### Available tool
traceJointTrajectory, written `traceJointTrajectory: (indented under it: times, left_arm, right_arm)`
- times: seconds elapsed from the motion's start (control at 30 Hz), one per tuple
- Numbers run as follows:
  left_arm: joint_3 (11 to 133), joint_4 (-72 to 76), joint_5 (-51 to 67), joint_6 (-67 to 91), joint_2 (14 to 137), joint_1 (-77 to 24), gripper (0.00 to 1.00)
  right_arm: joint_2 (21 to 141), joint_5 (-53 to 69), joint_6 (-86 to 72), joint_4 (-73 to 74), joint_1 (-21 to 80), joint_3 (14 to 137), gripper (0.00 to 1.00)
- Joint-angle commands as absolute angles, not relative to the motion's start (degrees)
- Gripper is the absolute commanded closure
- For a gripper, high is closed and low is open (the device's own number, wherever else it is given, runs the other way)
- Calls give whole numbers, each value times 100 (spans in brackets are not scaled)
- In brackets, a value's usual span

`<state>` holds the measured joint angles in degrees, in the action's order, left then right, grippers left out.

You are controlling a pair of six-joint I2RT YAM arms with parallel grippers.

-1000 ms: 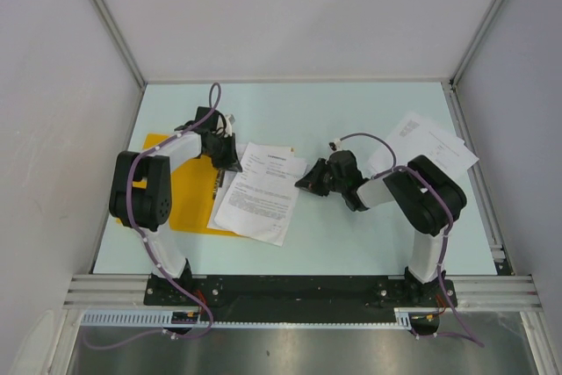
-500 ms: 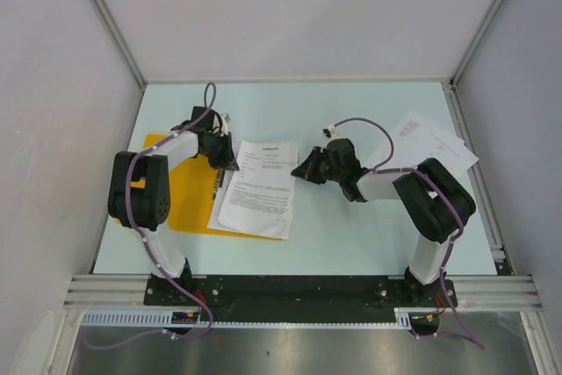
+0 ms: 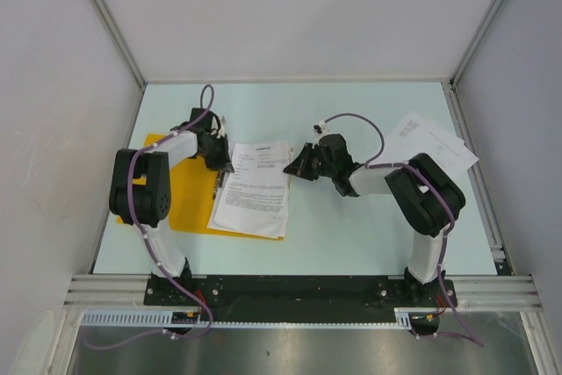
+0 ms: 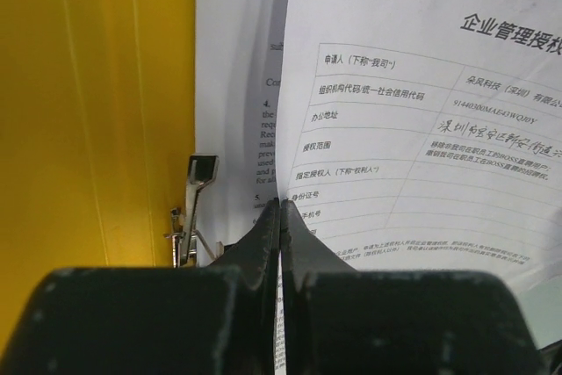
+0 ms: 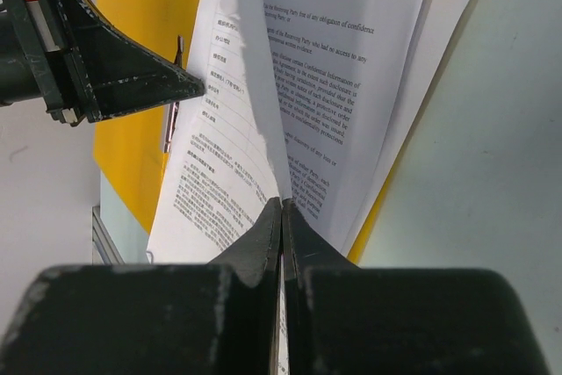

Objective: Put the files into the folder

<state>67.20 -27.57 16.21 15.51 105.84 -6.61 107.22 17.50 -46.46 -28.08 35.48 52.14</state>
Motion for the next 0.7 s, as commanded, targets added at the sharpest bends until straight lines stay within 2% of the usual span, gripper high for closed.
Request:
traceJointTrajectory:
  times: [0.0, 0.17, 0.2, 0.3, 0.33, 0.4, 0.5, 0.67]
  left_arm:
    - [7004, -2838, 1311, 1652, 10626, -606, 100]
    - [7040, -2874, 1222, 1661, 10591, -598, 93]
    - [7057, -2883, 1222, 1661, 10608, -598, 86]
    - [7023, -2874, 1292, 1644, 10556, -598, 75]
    - [6996, -2848, 1283, 1652, 10521, -598, 67]
    - [6926, -2839, 1283, 1652, 10433, -598, 59]
    - [6847, -2795, 1336, 1652, 10293, -598, 52]
    - [6680, -2602, 1582, 1661, 10002, -598, 48]
  right_arm:
    - [10925, 1854, -4570, -3006, 3586, 5554, 100]
    - [11065, 1934, -4544, -3076, 3586, 5642, 100]
    - [11092, 1942, -4544, -3067, 3577, 5660, 100]
    - [11118, 2004, -4509, -3085, 3542, 5687, 100]
    - [11118, 2047, -4491, -3076, 3507, 5695, 100]
    - [11162, 2127, -4465, -3067, 3454, 5739, 100]
    - [11206, 2302, -4395, -3032, 3375, 5801, 100]
    - [11346, 2601, -4298, -2997, 3305, 5915, 100]
